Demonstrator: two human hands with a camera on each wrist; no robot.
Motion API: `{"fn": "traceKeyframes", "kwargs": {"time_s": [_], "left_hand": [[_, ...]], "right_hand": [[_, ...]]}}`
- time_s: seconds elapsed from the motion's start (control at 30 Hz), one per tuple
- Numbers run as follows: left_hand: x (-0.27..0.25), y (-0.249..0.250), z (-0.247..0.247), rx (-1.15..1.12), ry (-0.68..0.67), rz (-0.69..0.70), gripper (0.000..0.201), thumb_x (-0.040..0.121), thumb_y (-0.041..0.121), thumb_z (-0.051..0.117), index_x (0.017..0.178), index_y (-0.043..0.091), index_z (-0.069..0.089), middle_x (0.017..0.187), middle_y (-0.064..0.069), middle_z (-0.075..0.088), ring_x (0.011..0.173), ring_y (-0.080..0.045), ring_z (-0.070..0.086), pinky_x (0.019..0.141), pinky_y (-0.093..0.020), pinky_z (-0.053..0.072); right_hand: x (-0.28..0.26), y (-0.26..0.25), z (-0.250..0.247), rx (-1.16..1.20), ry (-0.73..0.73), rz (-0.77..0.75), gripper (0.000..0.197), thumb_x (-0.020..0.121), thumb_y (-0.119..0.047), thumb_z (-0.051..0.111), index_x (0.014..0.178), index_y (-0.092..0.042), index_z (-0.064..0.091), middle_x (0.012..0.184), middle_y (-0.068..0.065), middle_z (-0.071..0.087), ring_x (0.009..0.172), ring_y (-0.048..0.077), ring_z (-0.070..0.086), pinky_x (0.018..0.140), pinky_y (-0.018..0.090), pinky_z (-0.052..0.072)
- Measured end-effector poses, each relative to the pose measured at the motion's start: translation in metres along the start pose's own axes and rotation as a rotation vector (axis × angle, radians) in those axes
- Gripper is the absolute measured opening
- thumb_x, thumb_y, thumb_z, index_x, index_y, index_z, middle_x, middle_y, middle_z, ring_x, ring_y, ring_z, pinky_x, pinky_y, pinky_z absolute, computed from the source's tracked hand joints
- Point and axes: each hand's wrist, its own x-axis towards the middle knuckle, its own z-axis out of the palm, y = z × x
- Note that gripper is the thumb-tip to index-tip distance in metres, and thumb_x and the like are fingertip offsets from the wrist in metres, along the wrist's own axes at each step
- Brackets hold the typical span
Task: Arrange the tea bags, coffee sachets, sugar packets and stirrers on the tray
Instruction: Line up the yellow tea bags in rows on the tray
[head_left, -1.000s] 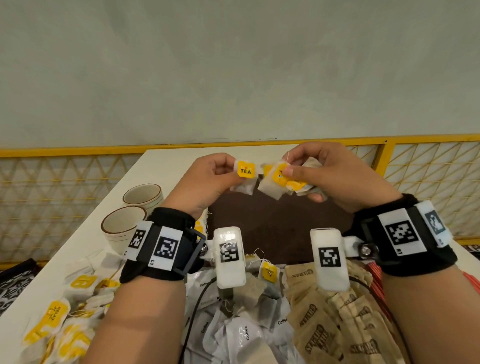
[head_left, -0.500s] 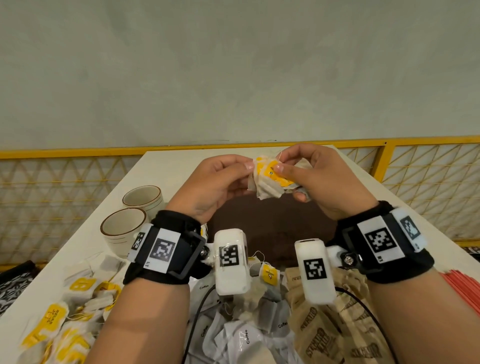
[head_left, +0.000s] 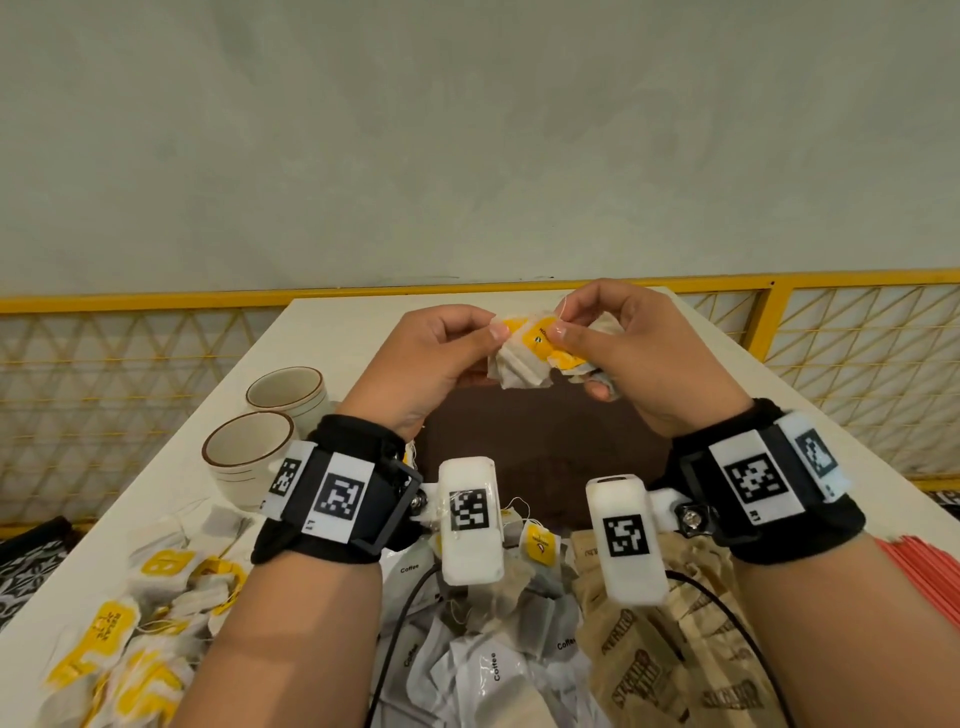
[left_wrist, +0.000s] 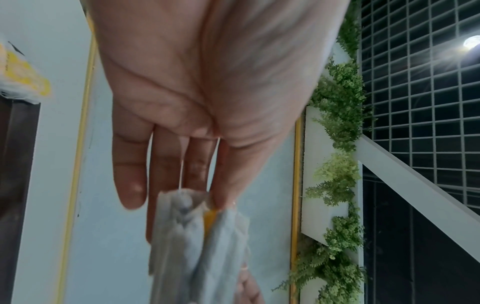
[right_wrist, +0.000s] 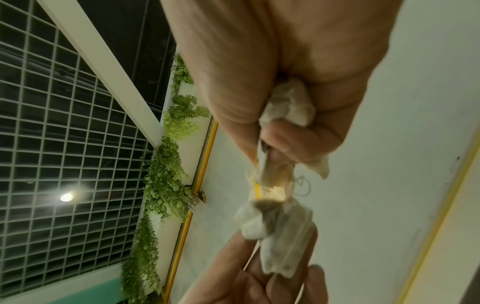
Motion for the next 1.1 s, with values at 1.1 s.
{"fn": "traceKeyframes", "kwargs": {"time_s": [1.1], "left_hand": [[-0.005,0.009,0.006,0.297,-0.073,0.091,0.012,0.091,0.015,0.06,0.093,0.018,0.071,0.089,-0.006,0.072,0.082,-0.014,0.063,0.086,-0.037,0.051]], "right_hand": [[-0.006,-0.007,-0.004,-0.34,-0.091,-0.049,0.008,0.086,-0.016,0.069,0.092,-0.012,0.071,0.069,0.0,0.064,0.044,0.014,0.05,0.04,0.017,0.041]]}}
